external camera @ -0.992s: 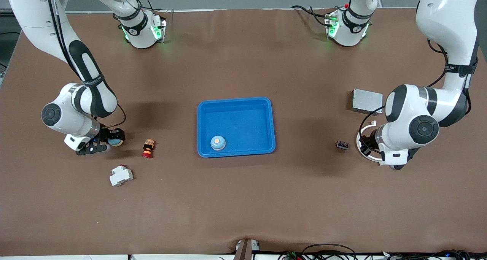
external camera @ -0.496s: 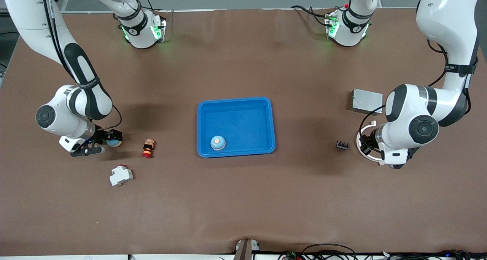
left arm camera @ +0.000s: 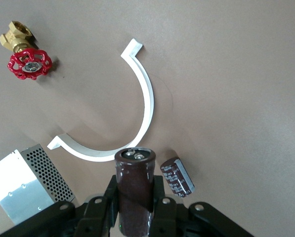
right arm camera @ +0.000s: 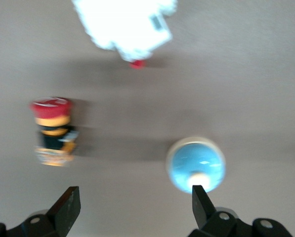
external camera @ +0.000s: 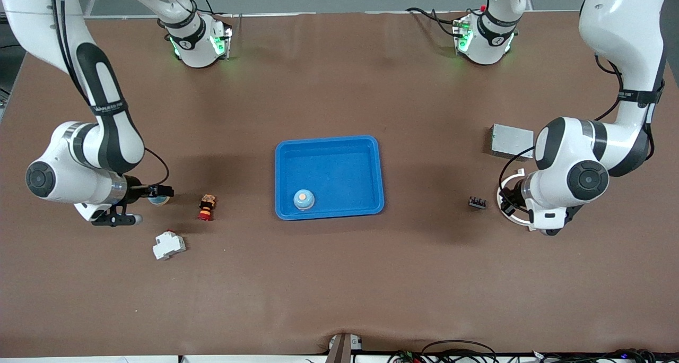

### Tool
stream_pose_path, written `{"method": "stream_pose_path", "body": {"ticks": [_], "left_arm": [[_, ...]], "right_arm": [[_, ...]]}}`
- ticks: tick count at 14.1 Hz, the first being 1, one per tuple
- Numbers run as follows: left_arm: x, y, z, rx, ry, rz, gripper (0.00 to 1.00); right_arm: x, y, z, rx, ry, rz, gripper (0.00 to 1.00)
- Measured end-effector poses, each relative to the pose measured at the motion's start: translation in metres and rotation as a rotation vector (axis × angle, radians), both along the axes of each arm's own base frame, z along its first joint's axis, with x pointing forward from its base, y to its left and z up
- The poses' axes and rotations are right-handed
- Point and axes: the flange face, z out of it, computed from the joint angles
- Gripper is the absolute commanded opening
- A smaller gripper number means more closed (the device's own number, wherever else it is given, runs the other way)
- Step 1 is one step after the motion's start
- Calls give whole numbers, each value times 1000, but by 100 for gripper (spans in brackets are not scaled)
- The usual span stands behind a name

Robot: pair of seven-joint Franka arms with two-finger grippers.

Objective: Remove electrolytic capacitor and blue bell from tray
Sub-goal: 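Carry the capacitor to the arc while the right gripper sets the bell down, then grasp the second light-blue bell in the tray with the right gripper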

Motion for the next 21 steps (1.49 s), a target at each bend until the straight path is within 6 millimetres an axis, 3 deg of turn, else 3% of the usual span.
{"method": "stream_pose_path", "body": {"ticks": [2,5,10,16,21], "left_arm": [[-1,-2,0,1,0,7,0],[-1,-3,-1,1,1,9,0],[-2,-4,-1,1,3,7,0],[-1,-3,2,1,-3,6,0],[1,0,16,-3,-18,-31,0]], "right_arm": [[1,60,15,-26,-3,-71,100],[-7,142,18,-56,-25,-152,100],[-15,223,8,-60,-114,-276,100],[-25,327,-43,-71,-141,-401,100],[-22,372,-58,-69,-146,-463,100]]}}
